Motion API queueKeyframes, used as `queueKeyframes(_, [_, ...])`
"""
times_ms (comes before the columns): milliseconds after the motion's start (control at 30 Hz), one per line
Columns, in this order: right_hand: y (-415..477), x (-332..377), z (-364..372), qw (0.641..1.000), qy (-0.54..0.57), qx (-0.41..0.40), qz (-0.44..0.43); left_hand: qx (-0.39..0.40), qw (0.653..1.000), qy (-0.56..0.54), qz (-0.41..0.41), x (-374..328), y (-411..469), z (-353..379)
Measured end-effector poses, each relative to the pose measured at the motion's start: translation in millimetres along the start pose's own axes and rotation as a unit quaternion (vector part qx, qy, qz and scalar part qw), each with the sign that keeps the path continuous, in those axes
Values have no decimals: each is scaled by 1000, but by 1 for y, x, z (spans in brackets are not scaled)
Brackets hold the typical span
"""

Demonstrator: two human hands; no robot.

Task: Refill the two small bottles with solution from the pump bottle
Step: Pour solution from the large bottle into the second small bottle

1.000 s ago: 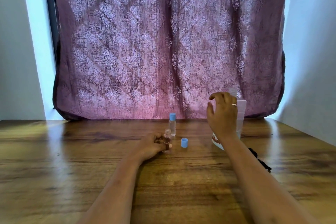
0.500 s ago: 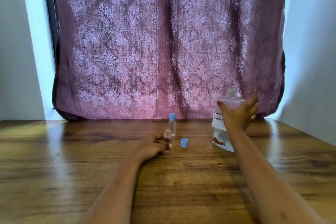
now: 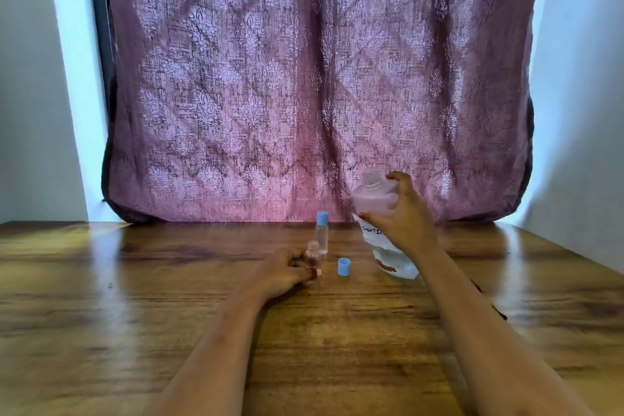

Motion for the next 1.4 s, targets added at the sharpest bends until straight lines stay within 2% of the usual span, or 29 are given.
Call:
queueKeyframes(100, [-8,14,14,993,-90,39,-61,-5,1000,7,-3,1,1,0])
queueKeyframes(233, [-16,19,29,967,-201,110,-111,-12,1000,16,-11,3,2,-1])
queueKeyframes(400, [-21,14,35,937,-283,150,-135,-31,999,31,-6,4,2,0])
queueKeyframes(767, [-27,16,49,905,-324,214,-171,-28,999,40,0,1,0,-1])
queueKeyframes(1400, [-29,15,42,911,-313,198,-181,-28,999,41,5,3,2,0])
Point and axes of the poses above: each hand's wrist, its own y-axis towards the middle knuckle, its own z-axis out of the palm, x = y × z, the point moved 2 cm from there along y, towards the middle knuckle, and after that the axes turned 12 degrees about y, right-handed, at the moved point
